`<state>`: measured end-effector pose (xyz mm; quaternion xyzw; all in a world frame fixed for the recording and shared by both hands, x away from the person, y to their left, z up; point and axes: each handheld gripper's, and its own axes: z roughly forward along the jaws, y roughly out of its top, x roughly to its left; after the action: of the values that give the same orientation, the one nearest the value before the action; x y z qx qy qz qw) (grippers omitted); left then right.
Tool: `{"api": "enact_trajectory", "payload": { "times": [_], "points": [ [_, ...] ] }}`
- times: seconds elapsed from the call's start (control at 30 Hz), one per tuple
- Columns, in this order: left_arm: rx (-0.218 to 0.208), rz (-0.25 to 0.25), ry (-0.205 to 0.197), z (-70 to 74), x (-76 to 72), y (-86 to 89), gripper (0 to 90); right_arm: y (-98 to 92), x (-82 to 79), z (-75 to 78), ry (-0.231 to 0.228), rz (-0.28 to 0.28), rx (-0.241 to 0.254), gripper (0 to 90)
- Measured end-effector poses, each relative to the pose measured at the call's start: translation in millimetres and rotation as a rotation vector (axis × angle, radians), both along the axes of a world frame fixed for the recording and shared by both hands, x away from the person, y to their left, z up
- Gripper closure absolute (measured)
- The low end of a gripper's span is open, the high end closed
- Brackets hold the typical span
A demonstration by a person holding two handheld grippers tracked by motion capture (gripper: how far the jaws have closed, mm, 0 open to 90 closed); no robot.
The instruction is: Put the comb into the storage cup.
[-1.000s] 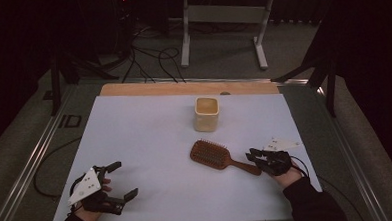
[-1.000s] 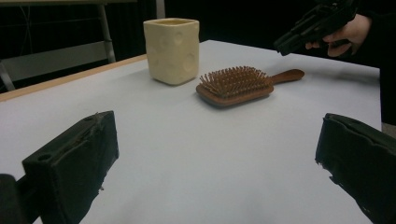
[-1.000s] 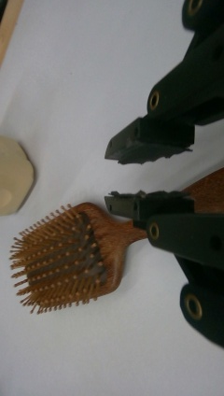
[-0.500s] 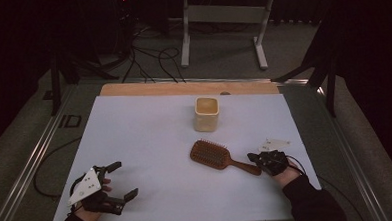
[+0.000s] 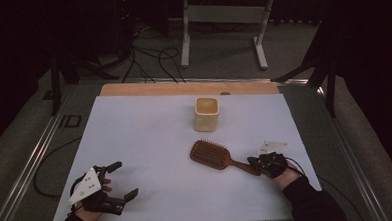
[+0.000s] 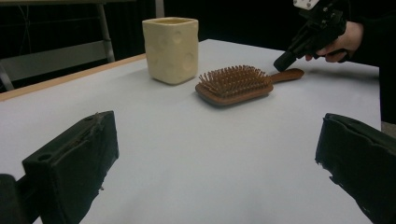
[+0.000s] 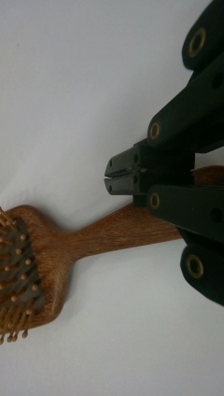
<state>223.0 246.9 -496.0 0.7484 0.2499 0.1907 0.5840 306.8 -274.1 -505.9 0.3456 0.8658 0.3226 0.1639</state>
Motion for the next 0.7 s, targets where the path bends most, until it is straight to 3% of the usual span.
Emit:
{"api": "enact_trajectory", "payload": {
  "times": [0.7],
  "points": [
    [0.002,0.001,-0.002,0.3,-0.2,-0.3,0.0,14.7,-19.2,-0.7,0.036,0.056,0.011,90.0]
  ]
}}
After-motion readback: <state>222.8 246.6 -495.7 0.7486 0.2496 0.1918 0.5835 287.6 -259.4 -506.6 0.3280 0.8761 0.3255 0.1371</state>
